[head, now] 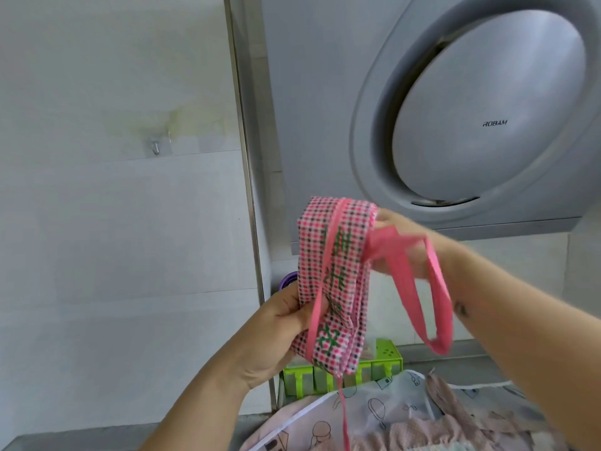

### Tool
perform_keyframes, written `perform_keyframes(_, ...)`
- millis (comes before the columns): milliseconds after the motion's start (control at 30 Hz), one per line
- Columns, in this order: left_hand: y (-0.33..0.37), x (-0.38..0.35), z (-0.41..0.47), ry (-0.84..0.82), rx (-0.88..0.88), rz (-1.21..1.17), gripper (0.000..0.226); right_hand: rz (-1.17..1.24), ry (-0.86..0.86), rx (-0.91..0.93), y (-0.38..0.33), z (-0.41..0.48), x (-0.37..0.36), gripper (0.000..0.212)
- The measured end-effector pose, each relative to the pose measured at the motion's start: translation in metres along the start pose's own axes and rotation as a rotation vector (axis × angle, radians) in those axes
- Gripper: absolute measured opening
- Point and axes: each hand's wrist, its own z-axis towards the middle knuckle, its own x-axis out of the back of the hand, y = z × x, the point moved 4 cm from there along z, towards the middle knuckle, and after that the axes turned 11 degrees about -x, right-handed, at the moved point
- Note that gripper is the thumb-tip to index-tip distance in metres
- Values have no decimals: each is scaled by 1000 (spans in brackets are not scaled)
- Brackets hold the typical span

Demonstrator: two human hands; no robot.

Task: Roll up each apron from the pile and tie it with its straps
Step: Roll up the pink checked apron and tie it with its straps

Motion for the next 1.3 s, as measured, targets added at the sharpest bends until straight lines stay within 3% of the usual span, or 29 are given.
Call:
perform_keyframes(100, 0, -4, 3, 63, -9, -183, 27, 308, 13, 44, 25, 18, -12, 22)
perform_keyframes(300, -1, 1, 4, 158, -23, -276, 25, 418, 184, 157, 48, 13, -32, 24)
perform_keyframes(467, -5, 6, 3, 192, -3, -269, 24, 286, 179, 236, 48, 8, -36, 27)
perform_keyframes(533, -5, 9, 3, 217, -8, -233, 25, 188, 179, 252, 47, 5, -34, 16)
perform_keyframes(767, -10, 10, 1, 144, 77, -153, 27, 56, 115, 51, 55, 4, -12, 9)
perform_keyframes(867, -15, 10, 1, 142, 87, -200, 25, -4, 67, -26, 62, 6, -9, 53)
perform_keyframes(933, -19, 10, 1, 144, 82, -216, 21, 0, 68, -52, 63, 6, -9, 63)
perform_keyframes(1033, -22, 9, 1, 136, 85, -214, 19, -13, 56, -78, 65, 6, -7, 24)
perform_keyframes(1067, -22, 10, 1, 130, 87, -197, 19, -24, 35, -84, 65, 6, -7, 17)
perform_keyframes(1133, -20, 12, -1, 110, 91, -123, 19, -34, -12, -128, 63, 5, -5, 31)
perform_keyframes(1233, -15, 19, -5, 30, 107, 193, 16, 93, -68, -236, 48, -5, -1, 39)
perform_keyframes(1300, -14, 21, -6, -31, 144, 370, 16, 17, -74, -303, 36, -10, 3, 55)
